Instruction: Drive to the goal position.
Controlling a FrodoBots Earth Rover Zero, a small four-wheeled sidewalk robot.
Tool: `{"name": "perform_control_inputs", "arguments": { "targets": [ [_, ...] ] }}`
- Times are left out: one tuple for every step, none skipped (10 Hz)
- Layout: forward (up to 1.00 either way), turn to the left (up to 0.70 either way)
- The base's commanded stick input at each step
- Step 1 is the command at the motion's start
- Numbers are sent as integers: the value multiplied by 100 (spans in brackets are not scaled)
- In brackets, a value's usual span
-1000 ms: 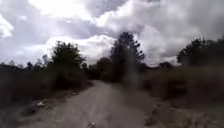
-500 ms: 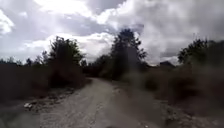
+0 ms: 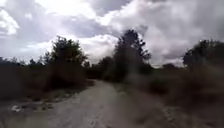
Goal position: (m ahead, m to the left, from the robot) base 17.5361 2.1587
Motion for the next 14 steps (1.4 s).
{"name": "perform_control_inputs", "arguments": {
  "targets": [
    [59, 1],
    [59, 1],
    [59, 1],
    [59, 1],
    [59, 1],
    [59, 1],
    [59, 1],
    [59, 1],
    [59, 1],
    [59, 1],
    [59, 1],
    [59, 1],
    [59, 1],
    [59, 8]
  ]
}}
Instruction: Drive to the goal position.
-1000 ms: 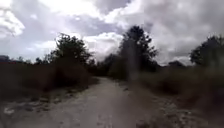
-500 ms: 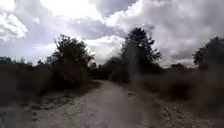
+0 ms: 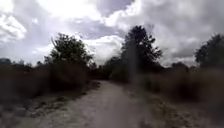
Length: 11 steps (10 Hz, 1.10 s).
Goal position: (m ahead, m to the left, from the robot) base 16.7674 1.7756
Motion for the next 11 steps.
{"name": "perform_control_inputs", "arguments": {
  "targets": [
    [59, 15],
    [59, 15],
    [59, 15],
    [59, 15],
    [59, 15],
    [59, 15],
    [59, 15],
    [59, 14],
    [59, 11],
    [59, 2],
    [59, 1]
  ]
}}
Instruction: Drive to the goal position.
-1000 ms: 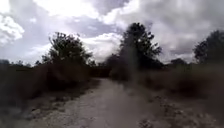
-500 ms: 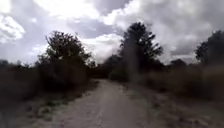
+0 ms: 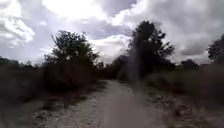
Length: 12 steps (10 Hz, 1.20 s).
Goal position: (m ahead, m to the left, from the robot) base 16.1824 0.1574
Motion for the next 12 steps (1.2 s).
{"name": "perform_control_inputs", "arguments": {
  "targets": [
    [59, 1],
    [59, 1],
    [59, 1],
    [59, 1],
    [59, 1],
    [59, 1],
    [59, 1],
    [59, 1],
    [59, 1],
    [59, 1],
    [59, 1],
    [59, 1]
  ]
}}
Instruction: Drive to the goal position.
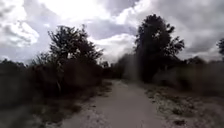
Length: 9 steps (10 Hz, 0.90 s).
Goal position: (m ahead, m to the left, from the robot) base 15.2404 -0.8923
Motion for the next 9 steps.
{"name": "perform_control_inputs", "arguments": {
  "targets": [
    [59, 1],
    [59, 1],
    [59, 1],
    [59, 1],
    [59, 1],
    [59, 1],
    [59, 1],
    [59, 1],
    [59, 1]
  ]
}}
